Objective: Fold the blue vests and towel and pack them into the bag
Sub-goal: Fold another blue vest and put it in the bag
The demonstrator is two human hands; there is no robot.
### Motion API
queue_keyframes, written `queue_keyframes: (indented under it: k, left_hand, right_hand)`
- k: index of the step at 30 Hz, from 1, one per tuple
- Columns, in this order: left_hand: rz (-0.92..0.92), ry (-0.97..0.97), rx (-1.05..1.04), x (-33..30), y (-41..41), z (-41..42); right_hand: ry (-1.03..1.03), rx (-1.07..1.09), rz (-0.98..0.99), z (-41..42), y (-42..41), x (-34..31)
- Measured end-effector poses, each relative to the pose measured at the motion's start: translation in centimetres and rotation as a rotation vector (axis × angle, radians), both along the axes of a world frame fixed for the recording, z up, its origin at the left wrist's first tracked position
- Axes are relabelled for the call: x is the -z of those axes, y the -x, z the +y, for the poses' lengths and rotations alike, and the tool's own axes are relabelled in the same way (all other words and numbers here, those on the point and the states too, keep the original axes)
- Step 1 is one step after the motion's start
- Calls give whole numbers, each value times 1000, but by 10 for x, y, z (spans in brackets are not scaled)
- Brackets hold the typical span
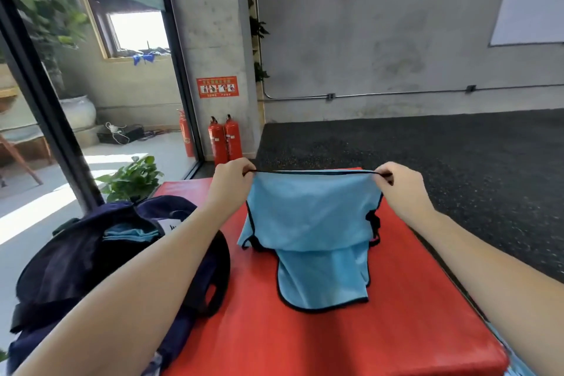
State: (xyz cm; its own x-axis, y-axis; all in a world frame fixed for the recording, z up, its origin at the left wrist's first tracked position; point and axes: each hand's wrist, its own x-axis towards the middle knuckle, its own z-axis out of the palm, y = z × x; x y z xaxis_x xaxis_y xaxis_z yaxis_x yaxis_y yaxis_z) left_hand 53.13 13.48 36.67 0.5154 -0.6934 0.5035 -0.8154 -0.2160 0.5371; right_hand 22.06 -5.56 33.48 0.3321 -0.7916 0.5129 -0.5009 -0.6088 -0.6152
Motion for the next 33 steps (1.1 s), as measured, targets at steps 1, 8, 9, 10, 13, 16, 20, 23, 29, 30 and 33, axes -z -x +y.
queue_keyframes:
  k: [1, 8, 9, 10, 13, 16, 20, 23, 29, 30, 33]
  left_hand:
    - [-21, 12, 9, 5, 3, 1]
    - [-20, -418, 141, 127, 29, 37]
    - [-7, -526, 150, 145, 33, 42]
    - [-7, -609, 164, 160, 38, 47]
    - [-41, -611, 131, 187, 57, 59]
    - [-172, -563, 52, 189, 80, 61]
    - [-139, -482, 158, 186, 104, 58]
    - [-57, -466, 300, 191, 117, 55]
    - [-67, -523, 351, 194, 128, 44]
    - [-101, -524, 334, 193, 130, 41]
    - [-163, -512, 283, 191, 133, 34]
  right_hand:
    - [32, -17, -6, 2, 0, 7]
    - [-138, -192, 415, 21, 28, 117]
    - [-205, -196, 469, 26, 33, 130]
    - [-242, -187, 500, 31, 37, 141]
    - [-244, -141, 493, 47, 46, 161]
    - [-220, -248, 510, 61, 42, 162]
    - [-169, -447, 598, 80, 28, 153]
    - [-170, -499, 702, 84, 20, 154]
    - [-109, -440, 622, 85, 9, 154]
    - [-137, -441, 576, 86, 8, 154]
    - [-176, -412, 477, 87, 8, 153]
